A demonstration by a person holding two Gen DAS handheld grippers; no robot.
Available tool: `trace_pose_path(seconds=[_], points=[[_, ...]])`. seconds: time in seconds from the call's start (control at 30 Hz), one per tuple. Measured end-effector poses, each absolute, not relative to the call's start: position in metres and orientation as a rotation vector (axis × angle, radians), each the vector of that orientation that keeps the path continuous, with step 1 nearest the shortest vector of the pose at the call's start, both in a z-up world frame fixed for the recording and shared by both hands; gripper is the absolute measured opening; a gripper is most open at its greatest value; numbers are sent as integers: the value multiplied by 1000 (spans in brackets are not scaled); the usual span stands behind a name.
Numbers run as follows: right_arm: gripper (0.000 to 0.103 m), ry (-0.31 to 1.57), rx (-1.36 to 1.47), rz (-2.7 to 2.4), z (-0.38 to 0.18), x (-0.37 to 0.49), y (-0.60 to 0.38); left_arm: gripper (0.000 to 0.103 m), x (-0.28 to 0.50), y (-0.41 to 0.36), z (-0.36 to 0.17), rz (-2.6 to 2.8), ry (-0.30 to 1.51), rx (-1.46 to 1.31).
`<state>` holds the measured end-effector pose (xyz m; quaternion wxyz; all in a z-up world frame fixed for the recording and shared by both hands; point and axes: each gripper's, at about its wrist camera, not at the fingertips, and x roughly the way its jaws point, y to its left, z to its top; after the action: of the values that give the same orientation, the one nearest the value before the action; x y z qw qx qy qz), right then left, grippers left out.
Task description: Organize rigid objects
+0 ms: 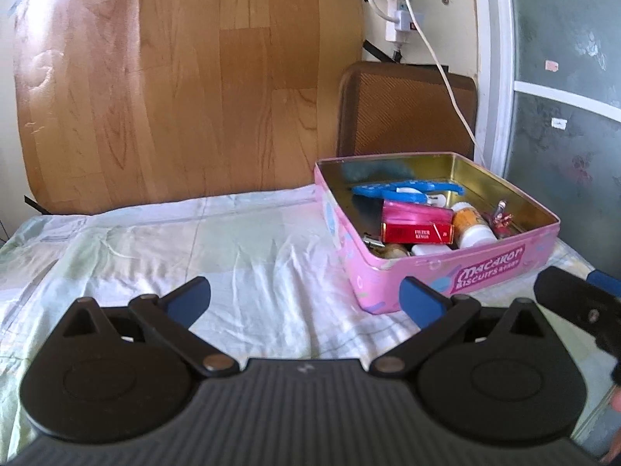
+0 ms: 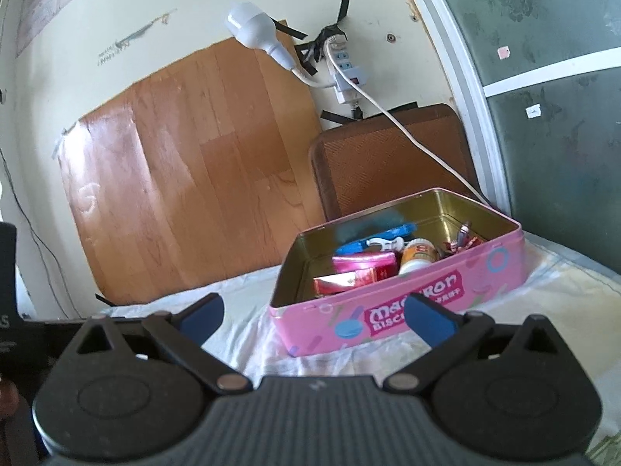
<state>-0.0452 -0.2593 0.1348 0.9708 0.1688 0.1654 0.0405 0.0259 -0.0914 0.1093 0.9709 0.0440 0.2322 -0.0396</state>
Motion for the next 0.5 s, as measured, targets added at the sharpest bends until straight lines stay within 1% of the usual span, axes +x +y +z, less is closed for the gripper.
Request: trace_pose_path(seconds=[0.27,0.5], points=[[102,323,333,66,134,-63,-263,103,19,-95,110,-74,460,86],[102,331,383,68,125,-45,-272,103,27,-99,104,-80,493,139]])
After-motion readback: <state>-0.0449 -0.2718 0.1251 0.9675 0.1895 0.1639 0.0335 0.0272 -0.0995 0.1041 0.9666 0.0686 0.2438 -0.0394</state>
